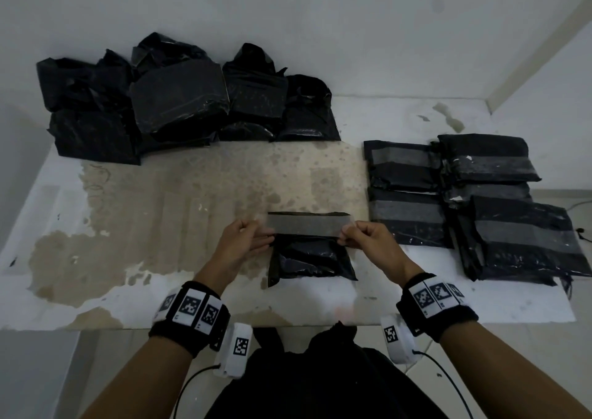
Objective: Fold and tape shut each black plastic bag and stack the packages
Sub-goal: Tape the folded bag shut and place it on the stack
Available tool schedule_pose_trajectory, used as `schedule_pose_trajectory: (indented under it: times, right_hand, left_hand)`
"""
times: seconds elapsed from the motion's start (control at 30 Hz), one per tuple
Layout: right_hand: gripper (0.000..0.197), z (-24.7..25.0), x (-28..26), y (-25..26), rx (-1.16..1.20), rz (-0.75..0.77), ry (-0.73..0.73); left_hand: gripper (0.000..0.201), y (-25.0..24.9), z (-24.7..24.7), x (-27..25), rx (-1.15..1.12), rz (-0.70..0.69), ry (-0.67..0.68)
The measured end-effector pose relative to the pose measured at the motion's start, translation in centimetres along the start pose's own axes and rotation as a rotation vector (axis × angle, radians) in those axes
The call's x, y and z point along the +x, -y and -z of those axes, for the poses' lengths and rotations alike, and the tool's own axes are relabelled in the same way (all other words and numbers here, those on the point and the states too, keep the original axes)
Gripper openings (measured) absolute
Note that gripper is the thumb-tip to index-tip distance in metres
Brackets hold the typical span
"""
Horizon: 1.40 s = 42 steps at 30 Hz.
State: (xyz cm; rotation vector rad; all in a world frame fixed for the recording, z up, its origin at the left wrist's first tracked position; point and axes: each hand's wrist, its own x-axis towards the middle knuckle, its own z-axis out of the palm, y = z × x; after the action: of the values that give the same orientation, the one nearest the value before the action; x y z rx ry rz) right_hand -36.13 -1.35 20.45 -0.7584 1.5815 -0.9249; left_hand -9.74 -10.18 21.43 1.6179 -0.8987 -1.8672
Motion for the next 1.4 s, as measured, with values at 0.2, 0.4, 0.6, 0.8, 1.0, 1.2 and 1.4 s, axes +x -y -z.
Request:
schedule_pose_trajectory:
  times: [0.2, 0.4, 0.6, 0.8, 1.0, 1.2, 1.4]
  right_hand:
    - [0.027, -0.1, -0.6, -0.3, -0.058, 0.003, -0.029]
    - [0.028, 0.1, -0.7, -1.0, -0.073, -0.021, -0.053]
    - [0.031, -0.2, -0.6, -1.4, -0.05, -0.04, -0.075]
    - [0.031, -0.1, -0.3, -2.1, -0.087, -0.058, -0.088]
    - [0.028, -0.4, 0.0, -2.4, -0.128, -0.081, -0.131]
    - [0.029, -0.5, 0.1, -2.8, -0.212, -0.093, -0.16]
    - [0.034, -0.7, 0.0, -3.0, -0.196, -0.111, -0.146]
  left_hand:
    - [0.015, 1.4, 0.3, -0.1, -0.047, 0.011, -0.002]
    - [0.012, 2.4, 0.2, 0.1, -0.035, -0.002, -0.001]
    - [0.011, 3.2, -0.1, 0.3, -0.079, 0.026, -0.023]
    - [0.01, 3.7, -0.2, 0.7, -0.073, 0.034, -0.038]
    - [0.011, 4.8, 0.0, 0.7, 0.024, -0.015, -0.072]
    - [0.011, 5.5, -0.2, 0.8, 0.154, -0.026, -0.144]
    - [0.016, 6.1, -0.9, 1.0, 0.239, -0.08, -0.198]
